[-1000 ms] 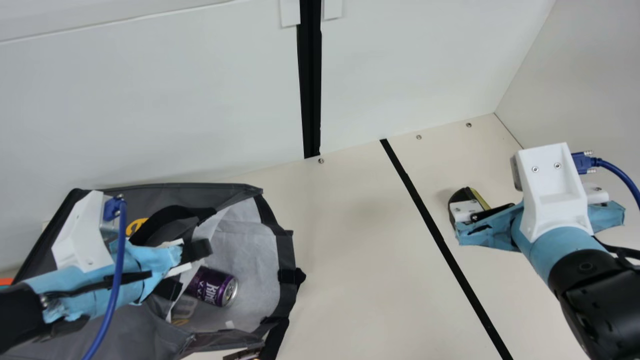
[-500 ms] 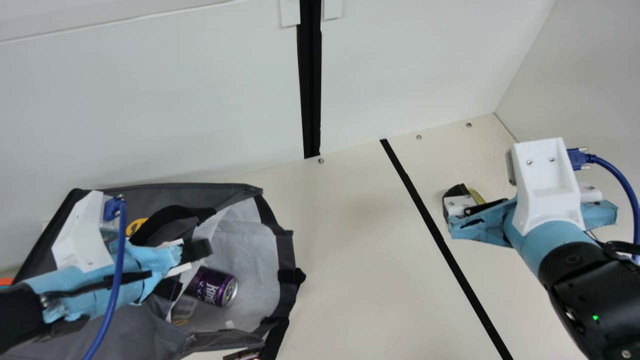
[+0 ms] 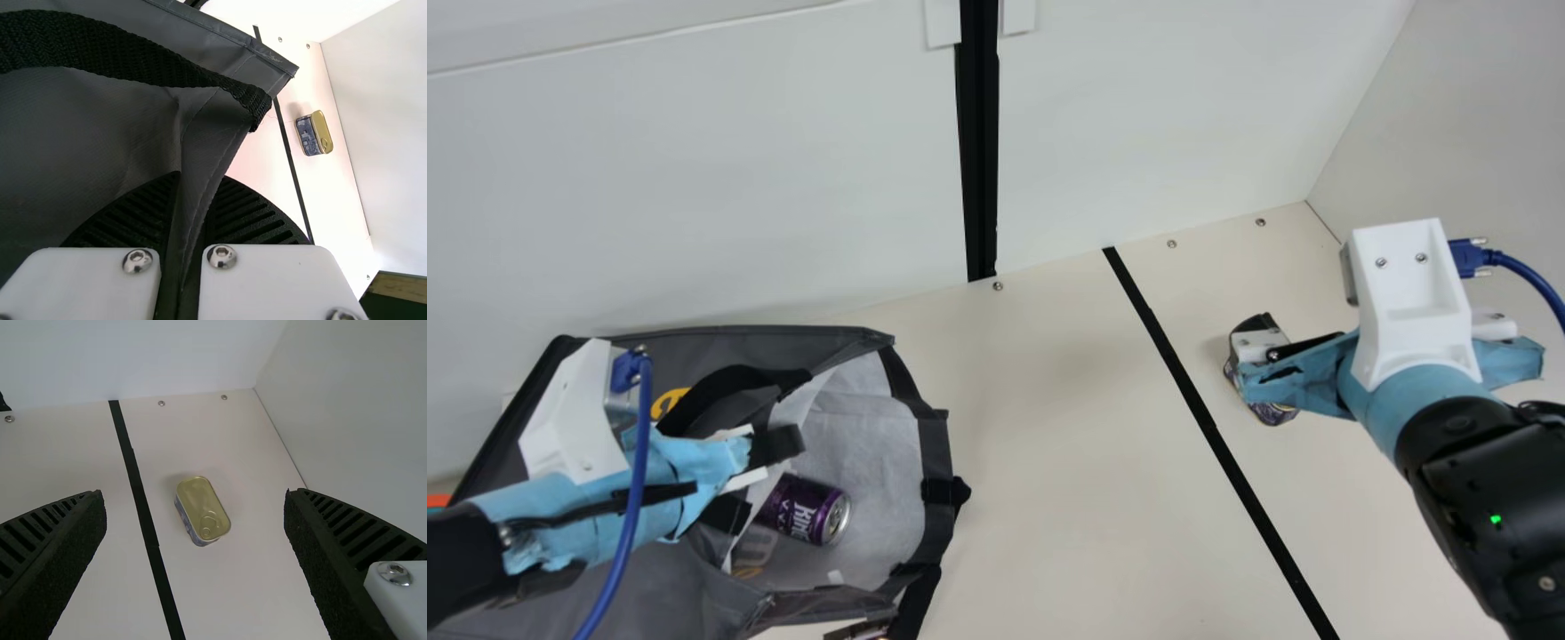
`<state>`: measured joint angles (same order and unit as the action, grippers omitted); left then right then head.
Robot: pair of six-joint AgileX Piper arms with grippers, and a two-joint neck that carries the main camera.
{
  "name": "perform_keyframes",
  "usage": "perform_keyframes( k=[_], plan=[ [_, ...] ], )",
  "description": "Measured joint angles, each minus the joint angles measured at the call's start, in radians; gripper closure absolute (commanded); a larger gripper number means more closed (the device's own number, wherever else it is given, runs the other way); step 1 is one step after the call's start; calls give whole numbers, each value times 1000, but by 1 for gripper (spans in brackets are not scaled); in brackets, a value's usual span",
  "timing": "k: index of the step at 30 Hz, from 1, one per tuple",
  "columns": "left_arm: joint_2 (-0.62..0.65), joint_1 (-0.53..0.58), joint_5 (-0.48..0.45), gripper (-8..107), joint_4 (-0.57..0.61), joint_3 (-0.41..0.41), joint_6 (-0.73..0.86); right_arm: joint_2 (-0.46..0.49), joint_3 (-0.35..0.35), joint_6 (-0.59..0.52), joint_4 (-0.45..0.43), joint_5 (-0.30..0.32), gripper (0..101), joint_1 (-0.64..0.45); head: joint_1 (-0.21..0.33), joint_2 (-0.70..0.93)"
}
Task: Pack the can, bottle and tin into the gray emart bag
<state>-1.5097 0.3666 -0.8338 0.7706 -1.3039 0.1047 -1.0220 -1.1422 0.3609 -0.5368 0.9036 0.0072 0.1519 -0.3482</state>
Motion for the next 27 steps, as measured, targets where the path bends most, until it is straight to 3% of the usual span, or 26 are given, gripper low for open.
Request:
perform_keyframes(
  k=[27],
  plan=[
    [0, 0, 0, 89, 0, 0, 0, 43, -87, -62, 53, 160, 11, -50, 0, 2]
  ],
)
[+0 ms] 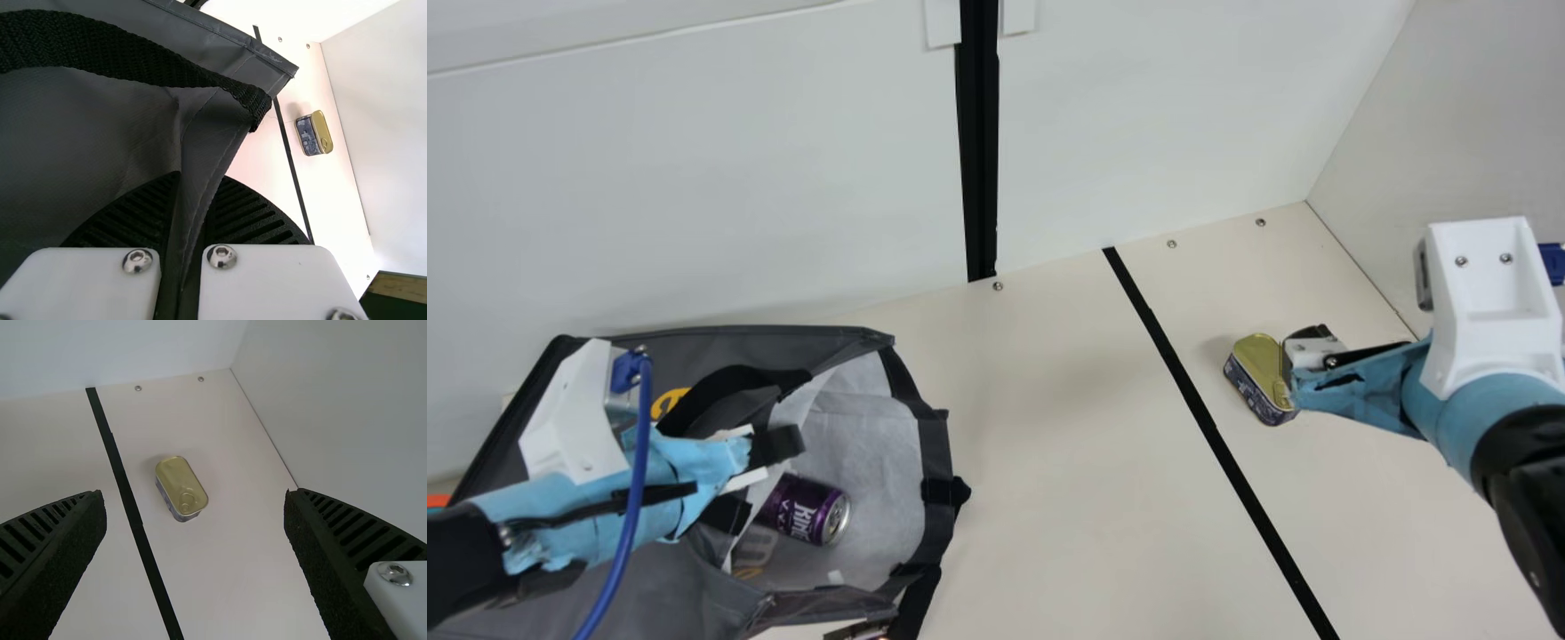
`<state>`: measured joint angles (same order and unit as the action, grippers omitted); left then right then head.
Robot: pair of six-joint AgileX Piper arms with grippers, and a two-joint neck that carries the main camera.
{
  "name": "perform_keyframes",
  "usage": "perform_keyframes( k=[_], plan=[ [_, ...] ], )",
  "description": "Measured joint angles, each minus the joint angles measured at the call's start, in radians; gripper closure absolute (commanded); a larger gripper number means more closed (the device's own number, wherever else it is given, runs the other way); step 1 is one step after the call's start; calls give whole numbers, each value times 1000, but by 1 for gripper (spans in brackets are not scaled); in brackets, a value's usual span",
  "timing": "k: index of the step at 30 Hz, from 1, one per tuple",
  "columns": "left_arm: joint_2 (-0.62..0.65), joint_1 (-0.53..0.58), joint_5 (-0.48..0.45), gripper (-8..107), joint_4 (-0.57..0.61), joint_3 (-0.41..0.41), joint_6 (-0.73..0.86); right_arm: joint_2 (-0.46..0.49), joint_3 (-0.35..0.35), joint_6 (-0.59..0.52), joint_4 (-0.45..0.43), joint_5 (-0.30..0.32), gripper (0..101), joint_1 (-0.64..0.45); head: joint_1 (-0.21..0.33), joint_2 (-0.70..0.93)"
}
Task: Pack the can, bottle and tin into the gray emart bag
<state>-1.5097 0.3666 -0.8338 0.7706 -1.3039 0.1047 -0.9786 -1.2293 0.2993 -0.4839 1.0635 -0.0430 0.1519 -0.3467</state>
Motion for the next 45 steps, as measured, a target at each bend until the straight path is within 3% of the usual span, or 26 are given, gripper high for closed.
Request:
perform_keyframes(
  k=[13, 25, 45],
  plan=[
    [0, 0, 0, 89, 0, 0, 0, 34, -13, -34, 28, 55, 11, -10, 0, -2],
    [0, 0, 0, 89, 0, 0, 0, 37, -18, -56, 49, 65, 11, -22, 0, 0],
    [0, 0, 0, 89, 0, 0, 0, -61, -15, -98, 100, -13, 11, -72, 0, 0]
  ],
)
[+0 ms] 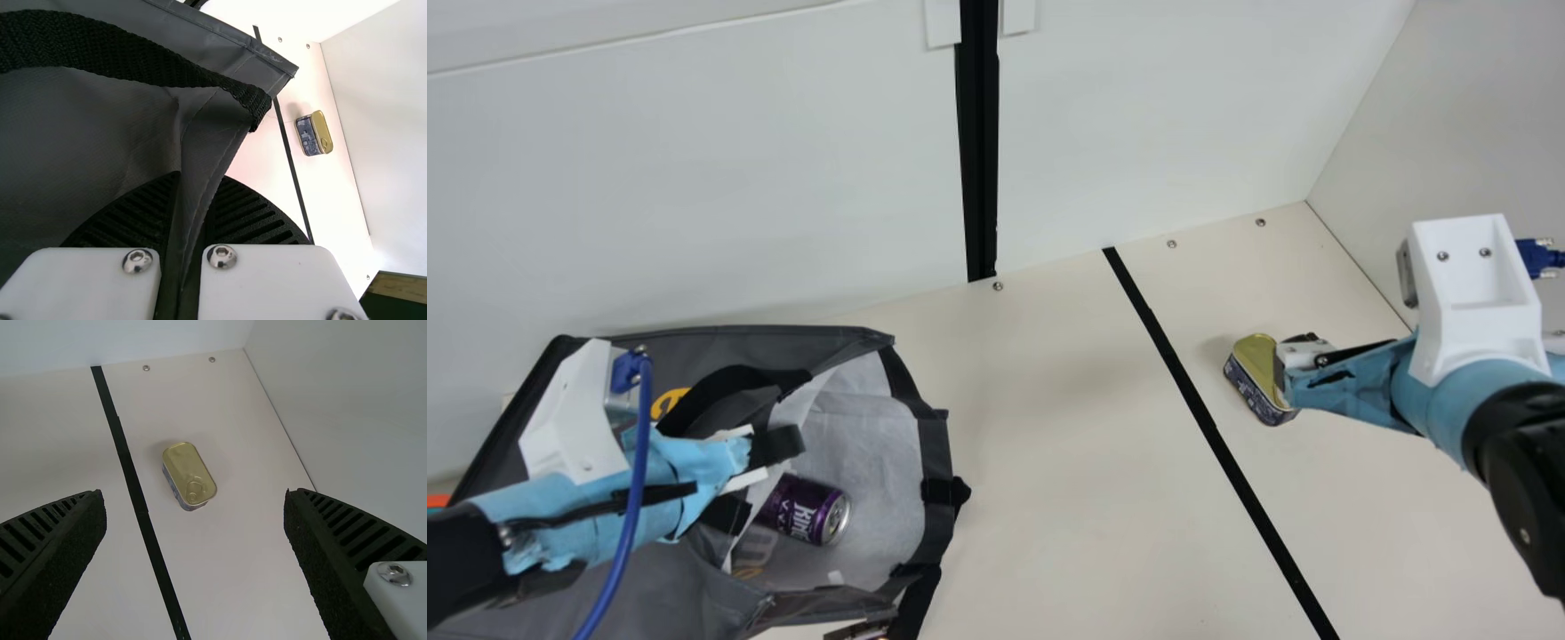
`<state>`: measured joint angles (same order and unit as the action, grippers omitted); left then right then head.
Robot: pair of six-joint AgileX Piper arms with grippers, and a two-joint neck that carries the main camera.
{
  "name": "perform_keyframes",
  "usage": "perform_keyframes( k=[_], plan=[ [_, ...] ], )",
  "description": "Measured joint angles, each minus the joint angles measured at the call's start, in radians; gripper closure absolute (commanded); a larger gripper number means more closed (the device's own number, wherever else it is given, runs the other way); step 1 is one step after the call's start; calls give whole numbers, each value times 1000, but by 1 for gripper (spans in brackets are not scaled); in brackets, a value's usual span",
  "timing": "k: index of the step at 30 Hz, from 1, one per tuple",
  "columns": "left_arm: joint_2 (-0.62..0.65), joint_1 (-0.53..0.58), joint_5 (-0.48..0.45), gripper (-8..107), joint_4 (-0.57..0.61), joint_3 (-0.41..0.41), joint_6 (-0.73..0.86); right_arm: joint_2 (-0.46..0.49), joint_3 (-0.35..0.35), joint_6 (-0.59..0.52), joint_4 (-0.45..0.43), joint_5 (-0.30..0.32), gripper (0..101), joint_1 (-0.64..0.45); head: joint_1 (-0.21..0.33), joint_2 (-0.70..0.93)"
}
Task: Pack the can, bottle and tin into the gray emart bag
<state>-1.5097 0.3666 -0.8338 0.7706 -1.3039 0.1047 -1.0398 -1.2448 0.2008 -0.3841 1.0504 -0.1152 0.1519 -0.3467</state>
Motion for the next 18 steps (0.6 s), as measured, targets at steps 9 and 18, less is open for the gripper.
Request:
perform_keyframes(
  k=[9, 18],
  plan=[
    [0, 0, 0, 89, 0, 0, 0, -67, -1, -37, 38, -55, 11, -45, 0, -2],
    [0, 0, 0, 89, 0, 0, 0, -134, 2, -84, 89, -102, 11, -80, 0, -2]
  ],
)
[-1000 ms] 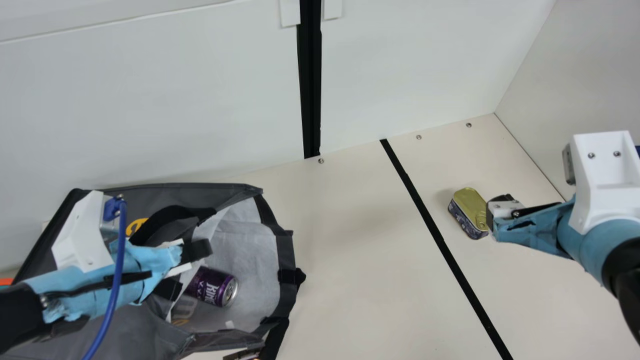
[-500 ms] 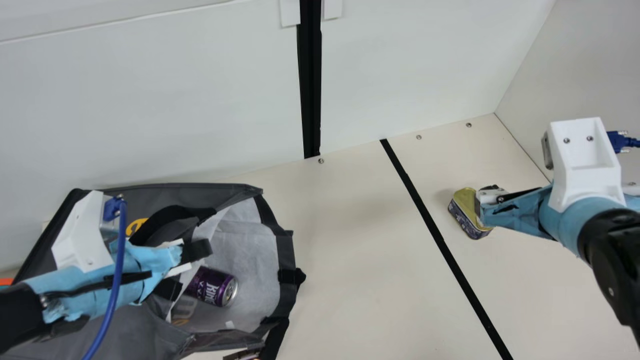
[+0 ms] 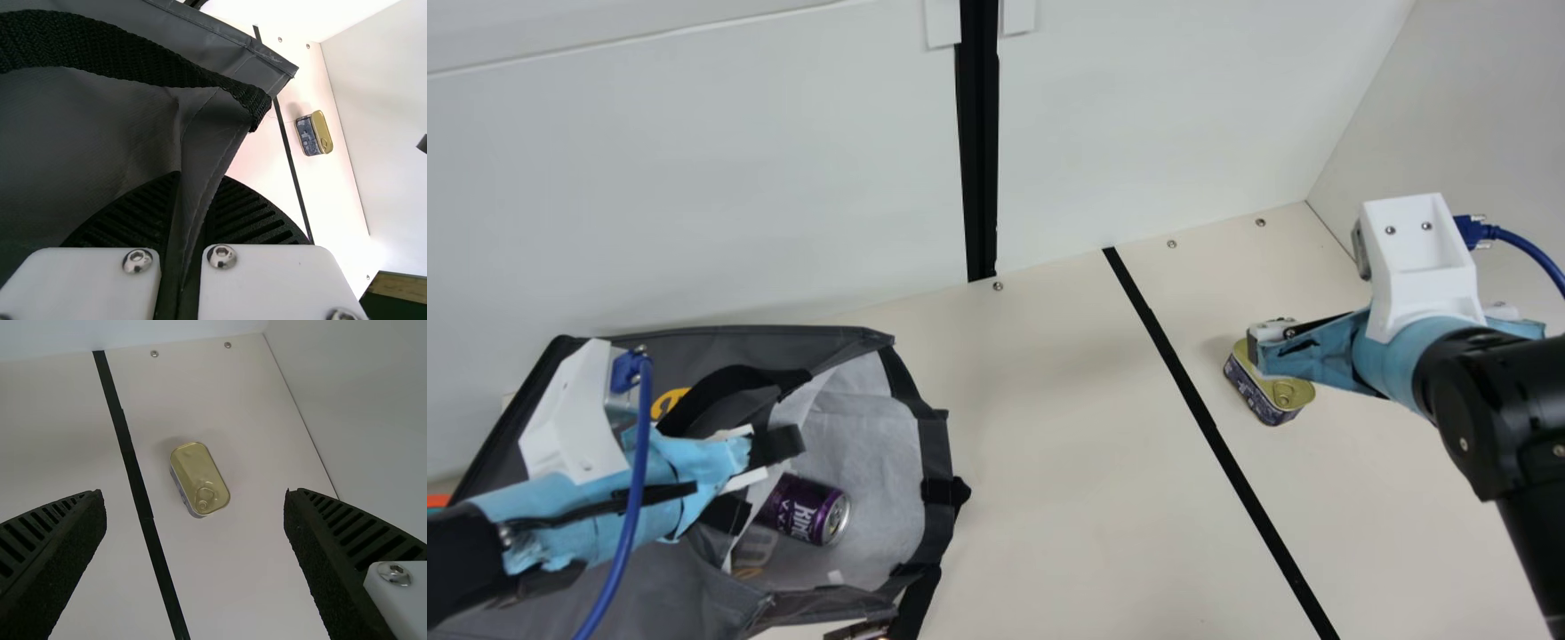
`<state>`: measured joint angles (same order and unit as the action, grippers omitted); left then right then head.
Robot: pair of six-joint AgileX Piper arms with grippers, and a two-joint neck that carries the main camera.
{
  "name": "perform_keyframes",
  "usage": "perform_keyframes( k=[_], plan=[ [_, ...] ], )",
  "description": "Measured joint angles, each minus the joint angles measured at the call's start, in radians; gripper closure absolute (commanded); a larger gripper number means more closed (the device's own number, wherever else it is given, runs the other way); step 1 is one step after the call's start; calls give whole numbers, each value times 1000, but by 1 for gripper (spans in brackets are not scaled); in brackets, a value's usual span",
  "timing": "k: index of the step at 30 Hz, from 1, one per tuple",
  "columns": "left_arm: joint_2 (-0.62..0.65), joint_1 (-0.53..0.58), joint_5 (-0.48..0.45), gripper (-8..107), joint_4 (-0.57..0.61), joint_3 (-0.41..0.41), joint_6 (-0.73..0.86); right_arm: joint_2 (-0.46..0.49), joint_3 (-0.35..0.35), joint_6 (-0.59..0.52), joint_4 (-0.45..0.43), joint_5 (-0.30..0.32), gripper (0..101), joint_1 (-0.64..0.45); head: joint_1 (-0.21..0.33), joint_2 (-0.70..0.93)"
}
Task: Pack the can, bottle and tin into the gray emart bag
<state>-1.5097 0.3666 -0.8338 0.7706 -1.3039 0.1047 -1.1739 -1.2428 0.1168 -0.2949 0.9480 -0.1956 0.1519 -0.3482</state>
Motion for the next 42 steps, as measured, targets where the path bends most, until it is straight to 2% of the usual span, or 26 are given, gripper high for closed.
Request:
perform_keyframes(
  k=[20, 42],
  plan=[
    [0, 0, 0, 89, 0, 0, 0, -154, 38, -150, 113, -115, 11, -95, 0, 2],
    [0, 0, 0, 89, 0, 0, 0, -332, 9, -279, 195, -174, 11, -174, 0, 2]
  ],
)
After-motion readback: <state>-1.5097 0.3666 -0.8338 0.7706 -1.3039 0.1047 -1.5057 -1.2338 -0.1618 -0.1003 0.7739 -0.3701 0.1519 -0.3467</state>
